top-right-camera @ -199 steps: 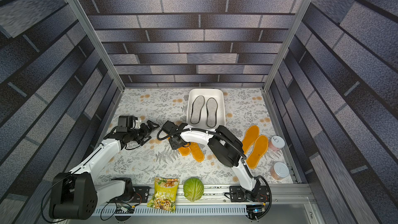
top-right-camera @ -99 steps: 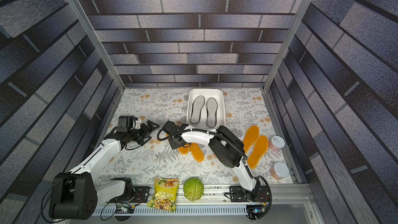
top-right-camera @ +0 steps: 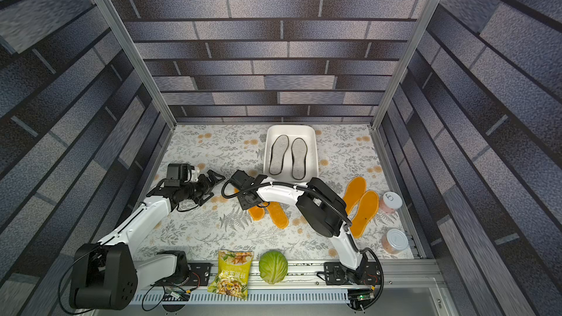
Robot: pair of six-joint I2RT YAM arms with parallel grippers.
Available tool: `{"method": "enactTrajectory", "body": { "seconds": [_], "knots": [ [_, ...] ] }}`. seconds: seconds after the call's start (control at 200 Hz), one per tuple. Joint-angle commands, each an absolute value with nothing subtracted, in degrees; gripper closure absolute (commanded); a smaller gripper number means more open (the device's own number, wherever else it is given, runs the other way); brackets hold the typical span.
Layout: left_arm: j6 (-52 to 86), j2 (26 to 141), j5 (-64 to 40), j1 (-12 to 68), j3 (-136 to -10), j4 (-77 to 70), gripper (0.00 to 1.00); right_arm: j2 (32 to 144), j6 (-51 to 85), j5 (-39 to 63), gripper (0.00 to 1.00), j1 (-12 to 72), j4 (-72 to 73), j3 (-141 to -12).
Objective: Put the insoles into the storage box
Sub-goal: Pick up the insole from the center of the board.
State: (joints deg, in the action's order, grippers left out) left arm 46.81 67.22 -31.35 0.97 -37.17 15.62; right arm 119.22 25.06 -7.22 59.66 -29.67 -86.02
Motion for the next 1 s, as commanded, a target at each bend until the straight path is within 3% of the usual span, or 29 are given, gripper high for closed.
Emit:
{"method": "enactTrajectory", "body": {
  "seconds": [0.0,0.406,0.997],
  "knots": [
    [47.13,66.32,-32.07,0.53,-36.3,15.21,0.0,117.73,25.24,-7.29,0.84,59.94,-29.28,-85.12],
    [47.15,66.42,-32.17,0.53,-36.3,15.03,0.0,116.61,23.85,-7.65,0.88,59.93,-28.0,-84.56],
    [47.29,67.09,-32.7,0.35,-36.47,14.2,0.0,102.97,21.25,-5.88,0.91,58.16,-24.35,-84.02]
  ]
}}
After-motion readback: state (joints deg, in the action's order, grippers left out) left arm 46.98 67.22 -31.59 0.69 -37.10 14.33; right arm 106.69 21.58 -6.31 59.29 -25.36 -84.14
